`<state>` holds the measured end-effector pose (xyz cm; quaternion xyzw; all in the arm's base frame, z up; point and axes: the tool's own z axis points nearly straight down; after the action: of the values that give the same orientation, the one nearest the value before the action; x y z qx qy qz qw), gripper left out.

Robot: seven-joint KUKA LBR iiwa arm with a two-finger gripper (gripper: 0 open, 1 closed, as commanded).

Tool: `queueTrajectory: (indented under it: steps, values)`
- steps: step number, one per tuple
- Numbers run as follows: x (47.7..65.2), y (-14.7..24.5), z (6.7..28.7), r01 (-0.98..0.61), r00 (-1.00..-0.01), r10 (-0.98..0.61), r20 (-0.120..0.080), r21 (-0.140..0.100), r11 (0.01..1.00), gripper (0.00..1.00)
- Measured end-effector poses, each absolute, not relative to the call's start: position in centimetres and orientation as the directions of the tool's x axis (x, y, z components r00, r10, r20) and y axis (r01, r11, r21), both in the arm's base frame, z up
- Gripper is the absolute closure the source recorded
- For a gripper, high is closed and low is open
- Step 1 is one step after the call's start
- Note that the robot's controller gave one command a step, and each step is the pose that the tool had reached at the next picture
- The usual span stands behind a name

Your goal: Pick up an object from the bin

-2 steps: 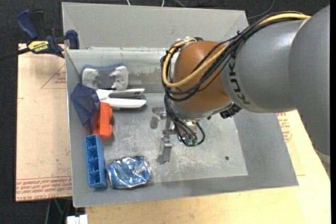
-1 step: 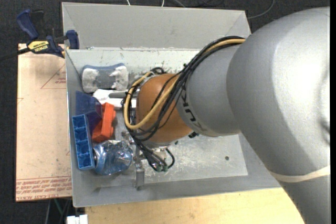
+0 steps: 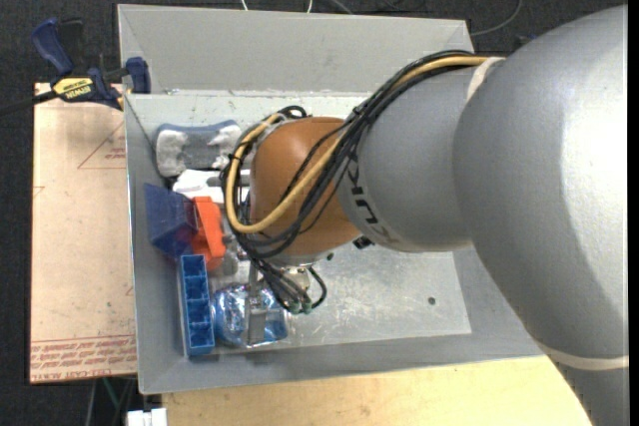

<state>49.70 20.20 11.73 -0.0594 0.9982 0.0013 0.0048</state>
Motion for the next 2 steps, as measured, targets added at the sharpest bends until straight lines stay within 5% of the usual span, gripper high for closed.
queueTrajectory:
  steps: [1,2]
  values:
    - [52.5,20.6,10.0,-0.236,-0.972,-0.236,0.003,0.001,0.972,0.00]
    - [49.7,22.9,7.7,-0.451,-0.892,-0.451,-0.002,-0.012,0.892,0.00]
